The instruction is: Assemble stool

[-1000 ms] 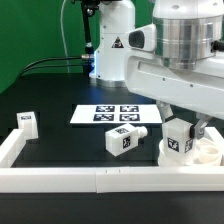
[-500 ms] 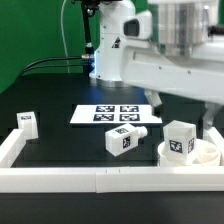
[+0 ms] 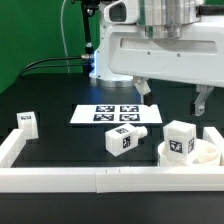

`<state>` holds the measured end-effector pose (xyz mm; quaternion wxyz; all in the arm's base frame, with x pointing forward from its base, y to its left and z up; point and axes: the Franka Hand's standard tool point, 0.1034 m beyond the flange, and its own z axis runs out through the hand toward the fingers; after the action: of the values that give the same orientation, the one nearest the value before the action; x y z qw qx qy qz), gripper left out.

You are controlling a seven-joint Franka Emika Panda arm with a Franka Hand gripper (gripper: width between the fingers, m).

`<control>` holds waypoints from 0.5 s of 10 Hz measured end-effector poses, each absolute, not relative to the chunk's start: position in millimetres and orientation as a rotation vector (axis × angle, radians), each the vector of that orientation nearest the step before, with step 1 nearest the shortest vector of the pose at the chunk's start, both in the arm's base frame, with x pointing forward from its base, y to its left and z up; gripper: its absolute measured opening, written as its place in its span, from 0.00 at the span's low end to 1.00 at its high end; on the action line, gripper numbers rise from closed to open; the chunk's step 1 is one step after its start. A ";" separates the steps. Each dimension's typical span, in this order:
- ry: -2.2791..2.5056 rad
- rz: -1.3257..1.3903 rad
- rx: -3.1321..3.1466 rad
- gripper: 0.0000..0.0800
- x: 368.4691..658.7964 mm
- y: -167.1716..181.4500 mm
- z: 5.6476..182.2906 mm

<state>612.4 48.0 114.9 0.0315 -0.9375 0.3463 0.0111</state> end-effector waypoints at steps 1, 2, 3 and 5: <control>1.066 0.035 -2.888 0.81 612.3 48.1 114.8; 1.028 0.031 -2.901 0.81 611.8 46.0 114.9; 0.969 0.022 -2.913 0.81 607.9 37.7 114.5; 0.861 0.037 -2.948 0.81 591.0 20.1 106.9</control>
Offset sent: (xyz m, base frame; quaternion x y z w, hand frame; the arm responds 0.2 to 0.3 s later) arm -0.0298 -0.0243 -0.0042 0.0192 -0.0074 -0.0267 0.9994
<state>591.0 20.1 106.9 0.0350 -0.9592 0.2802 0.0119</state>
